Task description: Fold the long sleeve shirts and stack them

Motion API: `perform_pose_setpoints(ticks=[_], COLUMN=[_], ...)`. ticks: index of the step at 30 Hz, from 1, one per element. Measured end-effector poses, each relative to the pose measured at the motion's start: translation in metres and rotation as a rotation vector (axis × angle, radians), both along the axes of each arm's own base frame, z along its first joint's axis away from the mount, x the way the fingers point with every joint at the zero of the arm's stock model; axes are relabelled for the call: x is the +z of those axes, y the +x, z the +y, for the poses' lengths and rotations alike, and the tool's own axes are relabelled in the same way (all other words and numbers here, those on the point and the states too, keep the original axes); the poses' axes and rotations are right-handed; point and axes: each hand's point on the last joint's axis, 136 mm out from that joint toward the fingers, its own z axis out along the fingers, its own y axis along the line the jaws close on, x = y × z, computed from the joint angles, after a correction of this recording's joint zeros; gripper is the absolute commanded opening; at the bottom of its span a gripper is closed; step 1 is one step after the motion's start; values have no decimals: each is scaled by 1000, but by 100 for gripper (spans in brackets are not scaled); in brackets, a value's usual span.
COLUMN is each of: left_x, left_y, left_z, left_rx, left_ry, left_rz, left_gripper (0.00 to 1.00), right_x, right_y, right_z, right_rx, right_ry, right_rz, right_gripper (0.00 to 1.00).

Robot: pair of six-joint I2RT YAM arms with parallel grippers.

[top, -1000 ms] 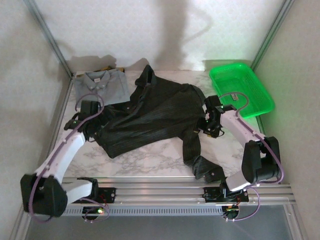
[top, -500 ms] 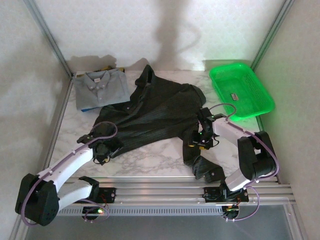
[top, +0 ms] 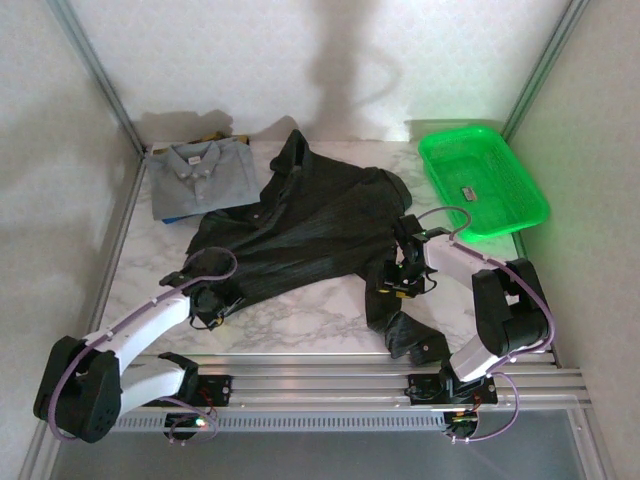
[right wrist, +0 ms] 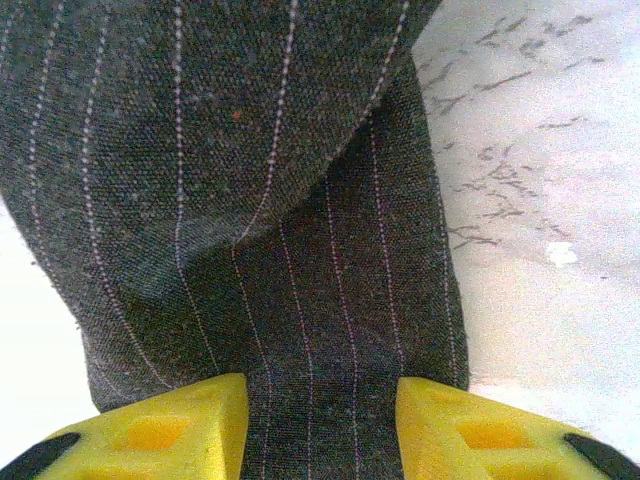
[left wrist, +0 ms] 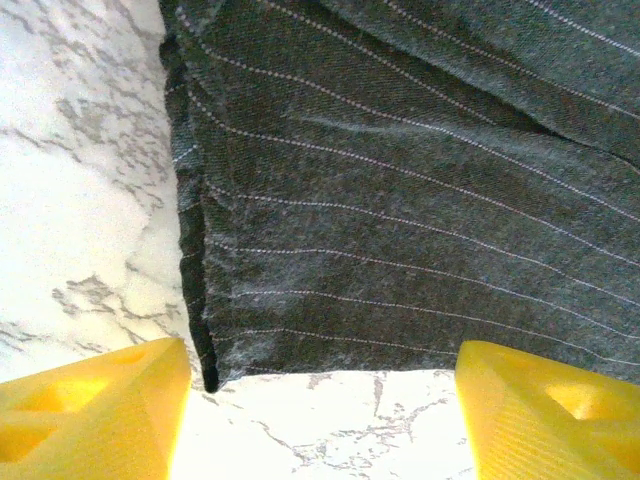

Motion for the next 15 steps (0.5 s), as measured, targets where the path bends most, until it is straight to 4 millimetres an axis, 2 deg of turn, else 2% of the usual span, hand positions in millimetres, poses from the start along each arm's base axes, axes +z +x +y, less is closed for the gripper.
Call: perform_pose_setpoints(ticks=[2, 7, 13, 15], left_x=[-2, -12, -18, -17], left_y=[-2, 1, -4, -3], left_z=[1, 4, 12, 14], left_rx=[1, 6, -3, -5], left_ry=[3, 34, 91, 98], left_rz=[7, 28, 80, 75], left_gripper=[64, 39, 8, 3], right_x=[-1, -2, -3, -4], right_y=[0, 0, 0, 0], right_z=[0, 0, -2, -7], right_rx=[0, 0, -8, -19], right_ry=[-1, -2, -13, -41], right_rz=[2, 5, 9, 9], right_gripper=[42, 42, 31, 31])
